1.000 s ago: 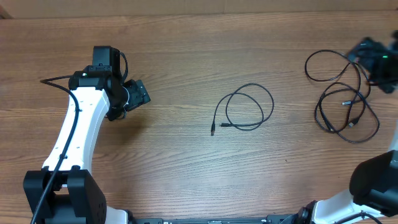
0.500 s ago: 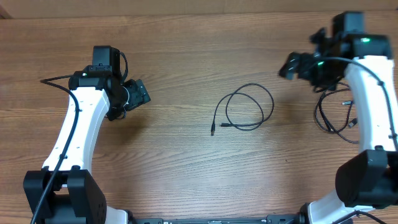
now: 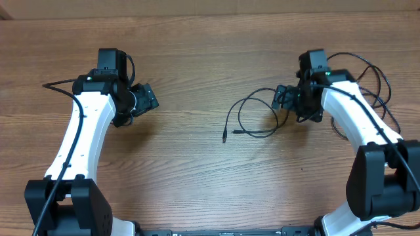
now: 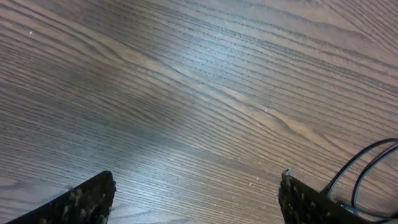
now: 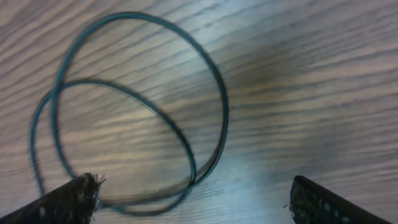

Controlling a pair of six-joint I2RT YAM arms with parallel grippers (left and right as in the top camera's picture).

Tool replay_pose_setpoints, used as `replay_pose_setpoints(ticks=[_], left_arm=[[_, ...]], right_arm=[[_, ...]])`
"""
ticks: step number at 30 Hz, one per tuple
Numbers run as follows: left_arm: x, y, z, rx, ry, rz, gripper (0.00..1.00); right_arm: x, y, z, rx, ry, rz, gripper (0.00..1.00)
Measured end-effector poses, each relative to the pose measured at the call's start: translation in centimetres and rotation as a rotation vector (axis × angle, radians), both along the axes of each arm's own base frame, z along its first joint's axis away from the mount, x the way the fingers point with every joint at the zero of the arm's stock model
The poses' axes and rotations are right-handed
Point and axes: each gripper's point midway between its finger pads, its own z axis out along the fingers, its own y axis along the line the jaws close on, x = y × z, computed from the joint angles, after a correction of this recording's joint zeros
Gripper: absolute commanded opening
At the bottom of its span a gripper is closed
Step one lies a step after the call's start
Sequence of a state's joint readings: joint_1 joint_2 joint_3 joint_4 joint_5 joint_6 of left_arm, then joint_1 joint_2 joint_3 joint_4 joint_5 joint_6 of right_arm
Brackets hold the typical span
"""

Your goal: Untangle cables

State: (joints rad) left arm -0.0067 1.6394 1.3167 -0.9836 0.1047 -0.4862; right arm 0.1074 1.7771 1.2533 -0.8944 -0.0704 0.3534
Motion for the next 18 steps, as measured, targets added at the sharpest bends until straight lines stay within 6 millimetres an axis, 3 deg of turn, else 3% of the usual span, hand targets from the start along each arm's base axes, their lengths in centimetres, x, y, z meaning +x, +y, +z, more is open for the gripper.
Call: replay_pose_setpoints(ticks=[8, 18], left_arm=[[0.0, 0.0, 0.0, 0.0, -0.001, 0.0, 0.84], [0.0, 0.0, 0.0, 0.0, 0.0, 0.0, 0.84]], right_arm=[[-0.4, -0.5, -3.3, -0.001, -0.029, -0.091, 0.84], [-1.1, -0.1, -5.5, 0.002, -0.051, -0.092, 0.77]])
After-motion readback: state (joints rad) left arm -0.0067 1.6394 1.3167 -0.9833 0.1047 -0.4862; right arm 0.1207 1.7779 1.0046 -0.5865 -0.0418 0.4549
